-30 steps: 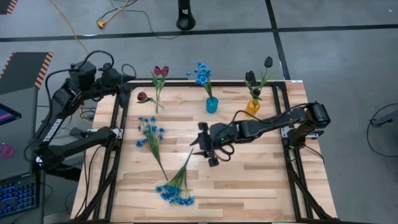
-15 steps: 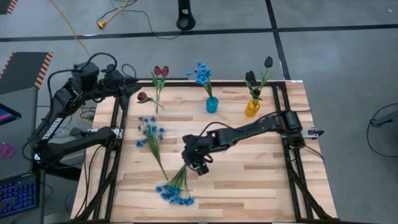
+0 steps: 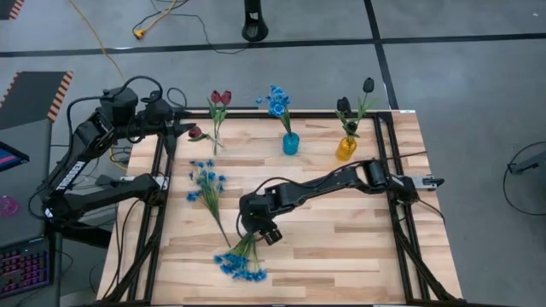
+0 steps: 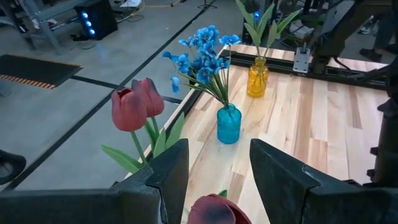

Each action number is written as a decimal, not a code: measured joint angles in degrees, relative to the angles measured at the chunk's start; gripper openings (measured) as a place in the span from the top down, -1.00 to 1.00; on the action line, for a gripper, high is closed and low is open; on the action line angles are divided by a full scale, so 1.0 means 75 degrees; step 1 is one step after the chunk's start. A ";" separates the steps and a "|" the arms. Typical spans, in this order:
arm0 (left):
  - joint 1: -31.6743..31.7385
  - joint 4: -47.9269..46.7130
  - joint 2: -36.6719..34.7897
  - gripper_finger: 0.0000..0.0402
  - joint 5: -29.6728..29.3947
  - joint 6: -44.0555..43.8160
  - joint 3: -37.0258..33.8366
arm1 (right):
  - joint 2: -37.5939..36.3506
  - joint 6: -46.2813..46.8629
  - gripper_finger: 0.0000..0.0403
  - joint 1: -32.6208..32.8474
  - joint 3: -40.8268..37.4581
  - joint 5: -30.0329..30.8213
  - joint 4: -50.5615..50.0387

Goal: Sort flowers into vase by color
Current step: Put the bottom blue flowers into the blue vase

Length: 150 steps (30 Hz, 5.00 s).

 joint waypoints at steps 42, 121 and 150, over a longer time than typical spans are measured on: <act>-0.0075 -0.0177 0.0000 0.20 -0.0029 0.0000 0.0000 | 0.0973 -0.1280 0.49 0.0044 0.0325 0.0052 -0.0428; -0.4829 0.3068 0.2147 0.20 -0.0774 0.0223 0.0000 | -0.7183 0.0431 0.89 -0.1617 -0.7826 0.4042 0.7344; -0.6174 0.8314 0.6613 0.20 -0.6081 -0.1875 0.0000 | -0.8670 0.1121 0.89 -0.1608 -0.8834 0.5604 0.7527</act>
